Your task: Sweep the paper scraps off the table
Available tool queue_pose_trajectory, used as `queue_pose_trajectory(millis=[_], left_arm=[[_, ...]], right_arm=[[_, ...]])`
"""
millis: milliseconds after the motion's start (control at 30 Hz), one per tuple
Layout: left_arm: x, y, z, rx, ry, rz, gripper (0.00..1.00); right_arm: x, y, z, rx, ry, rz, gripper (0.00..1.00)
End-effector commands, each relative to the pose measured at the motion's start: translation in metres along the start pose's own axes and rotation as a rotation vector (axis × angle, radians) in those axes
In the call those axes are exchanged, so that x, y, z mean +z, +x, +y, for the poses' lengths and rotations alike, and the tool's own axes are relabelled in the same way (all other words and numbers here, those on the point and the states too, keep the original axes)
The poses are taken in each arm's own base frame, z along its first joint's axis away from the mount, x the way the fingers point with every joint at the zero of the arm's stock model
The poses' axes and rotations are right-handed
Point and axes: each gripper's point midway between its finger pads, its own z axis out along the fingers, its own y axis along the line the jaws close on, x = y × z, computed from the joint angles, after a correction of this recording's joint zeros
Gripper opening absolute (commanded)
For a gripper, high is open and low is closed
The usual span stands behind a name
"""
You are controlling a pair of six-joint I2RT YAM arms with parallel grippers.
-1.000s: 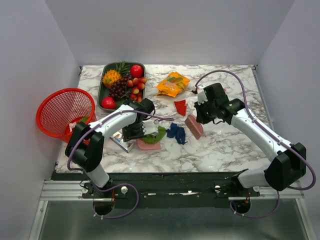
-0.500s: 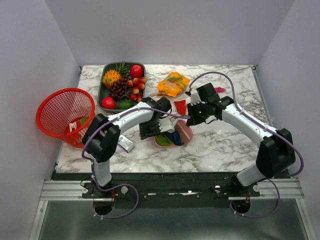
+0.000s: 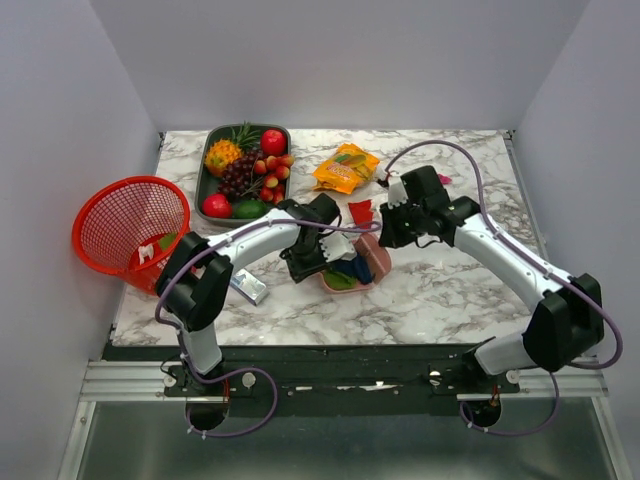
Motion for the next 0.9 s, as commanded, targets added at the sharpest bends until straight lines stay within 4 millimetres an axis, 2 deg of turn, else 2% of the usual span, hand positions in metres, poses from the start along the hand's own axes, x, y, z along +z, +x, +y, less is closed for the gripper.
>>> queue_pose_trajectory(millis=[0, 67, 100, 133, 200, 300, 433, 633, 767, 800, 867], left_arm=[[-0.009, -0.020, 0.003, 0.004, -0.015, -0.178, 0.00], [-0.010, -0.019, 0.002, 0.015, -0.010, -0.219, 0.00], [-0.011, -0.025, 0.005, 0.027, -0.026, -0.261, 0.00], [-0.007, -0.023, 0.000, 0.031, -0.008, -0.279, 0.00], [-0.014, -0.033, 0.005, 0.052, -0.038, -0.359, 0.00], [-0.013, -0.036, 0.004, 0.090, -0.052, -0.406, 0.00], [-0.010, -0.034, 0.005, 0.100, -0.053, -0.408, 0.00], [-0.015, -0.037, 0.003, 0.070, -0.044, -0.434, 0.00], [-0.012, -0.036, 0.012, 0.035, -0.076, -0.409, 0.00], [-0.011, -0.034, 0.011, 0.030, -0.070, -0.391, 0.00], [-0.008, -0.033, 0.016, 0.018, -0.074, -0.364, 0.00]], right_arm=[[-0.016, 0.004, -0.017, -0.102, 0.100, -0.046, 0.01], [-0.027, -0.002, -0.017, -0.138, 0.113, -0.088, 0.01], [-0.030, -0.001, -0.020, -0.170, 0.122, -0.094, 0.01], [-0.033, -0.001, -0.020, -0.190, 0.124, -0.102, 0.01], [-0.038, 0.000, -0.021, -0.218, 0.131, -0.120, 0.01], [-0.045, -0.007, -0.018, -0.218, 0.131, -0.165, 0.01], [-0.058, -0.018, -0.022, -0.227, 0.174, -0.208, 0.01], [-0.061, -0.023, -0.025, -0.233, 0.195, -0.223, 0.01], [-0.070, -0.037, -0.022, -0.222, 0.201, -0.247, 0.01], [-0.079, -0.044, -0.020, -0.210, 0.202, -0.259, 0.01], [-0.082, -0.047, -0.013, -0.200, 0.170, -0.258, 0.00]])
